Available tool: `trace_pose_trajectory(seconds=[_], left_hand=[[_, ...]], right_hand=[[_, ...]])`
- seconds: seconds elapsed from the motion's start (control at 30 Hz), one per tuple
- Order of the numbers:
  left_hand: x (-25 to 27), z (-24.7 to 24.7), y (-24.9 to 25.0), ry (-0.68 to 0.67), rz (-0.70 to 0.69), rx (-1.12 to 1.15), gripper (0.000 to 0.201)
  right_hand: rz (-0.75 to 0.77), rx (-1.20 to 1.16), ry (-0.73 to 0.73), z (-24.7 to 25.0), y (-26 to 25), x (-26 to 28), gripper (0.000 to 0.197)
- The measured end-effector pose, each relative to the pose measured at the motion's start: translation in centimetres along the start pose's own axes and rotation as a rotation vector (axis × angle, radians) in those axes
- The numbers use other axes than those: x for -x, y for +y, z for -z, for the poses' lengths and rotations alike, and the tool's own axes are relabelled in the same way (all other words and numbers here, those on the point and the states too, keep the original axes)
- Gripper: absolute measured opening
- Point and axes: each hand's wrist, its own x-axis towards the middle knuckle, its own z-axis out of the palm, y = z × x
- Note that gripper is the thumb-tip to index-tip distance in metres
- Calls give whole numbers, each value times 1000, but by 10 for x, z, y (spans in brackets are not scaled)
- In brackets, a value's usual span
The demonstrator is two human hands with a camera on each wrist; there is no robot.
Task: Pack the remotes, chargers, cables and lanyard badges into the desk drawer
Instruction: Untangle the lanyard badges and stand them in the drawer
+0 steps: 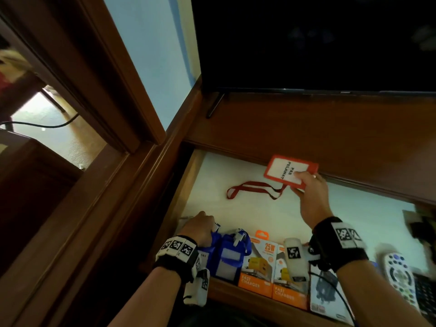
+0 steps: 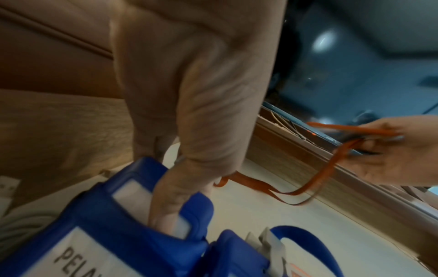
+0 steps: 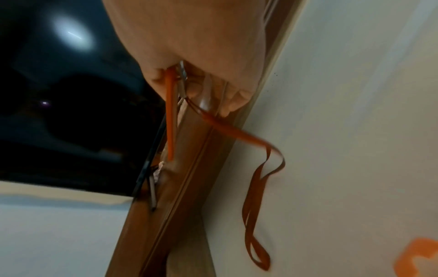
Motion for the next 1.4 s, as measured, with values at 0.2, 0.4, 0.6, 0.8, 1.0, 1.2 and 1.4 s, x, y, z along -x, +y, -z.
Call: trace_pose_trajectory(seconds=[0.2, 0.4, 0.6, 0.8, 1.0, 1.2, 1.4], left_hand=[[1, -5, -7, 82, 20, 102, 67], [5, -5, -3, 64, 18, 45, 70], [16, 18, 12, 48, 31, 102, 91], [71, 90, 81, 198, -424, 564, 86], [111, 110, 133, 133, -659, 611, 63], [111, 105, 139, 146, -624, 601, 27], [116, 95, 152, 98, -640, 945, 28]], right_hand=[[145, 13, -86, 15, -10, 32, 22], [210, 184, -175, 28, -17, 52, 18], [177, 410, -166, 34, -25, 56, 14], [261, 641, -355, 39, -40, 73, 9], [394, 630, -381, 44, -43, 87, 12], [425, 299, -335, 76, -47, 96, 19], [413, 54, -257, 76, -43, 108, 22]])
